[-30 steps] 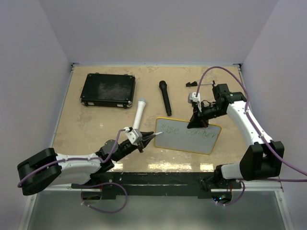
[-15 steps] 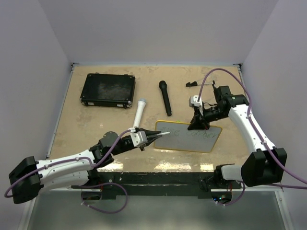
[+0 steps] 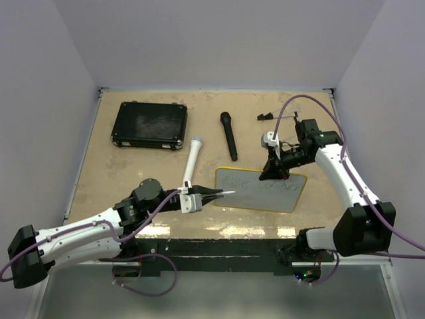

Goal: Write a sentence on the whiteboard

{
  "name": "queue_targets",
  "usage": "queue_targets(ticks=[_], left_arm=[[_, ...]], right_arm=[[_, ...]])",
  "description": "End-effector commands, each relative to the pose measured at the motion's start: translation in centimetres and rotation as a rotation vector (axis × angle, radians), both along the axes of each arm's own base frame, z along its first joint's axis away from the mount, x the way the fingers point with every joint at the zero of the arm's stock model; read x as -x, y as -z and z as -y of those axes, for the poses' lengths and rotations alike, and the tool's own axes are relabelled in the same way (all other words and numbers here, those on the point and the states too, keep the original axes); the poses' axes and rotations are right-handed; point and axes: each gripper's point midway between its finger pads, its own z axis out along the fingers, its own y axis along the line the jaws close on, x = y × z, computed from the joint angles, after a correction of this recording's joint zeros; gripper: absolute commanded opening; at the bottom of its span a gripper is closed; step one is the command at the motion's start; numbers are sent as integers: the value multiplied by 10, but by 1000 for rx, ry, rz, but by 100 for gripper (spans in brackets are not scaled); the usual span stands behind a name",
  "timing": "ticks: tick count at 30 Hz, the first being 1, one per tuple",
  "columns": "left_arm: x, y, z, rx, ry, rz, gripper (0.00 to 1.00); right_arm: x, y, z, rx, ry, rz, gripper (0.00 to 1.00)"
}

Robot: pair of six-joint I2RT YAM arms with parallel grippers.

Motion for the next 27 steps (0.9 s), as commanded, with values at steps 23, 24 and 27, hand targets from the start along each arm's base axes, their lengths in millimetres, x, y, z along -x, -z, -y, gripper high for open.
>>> queue_targets(ticks=[23, 24, 27], left_arm=[[-13, -1, -4, -73, -26, 6, 0], [-14, 0, -4, -76, -29, 1, 0], [-15, -3, -2, -71, -36, -31, 0]], right_arm=[[-11, -10, -1, -31, 67, 64, 0], [-12, -10, -1, -29, 68, 68, 0], [-12, -10, -1, -27, 76, 68, 0]])
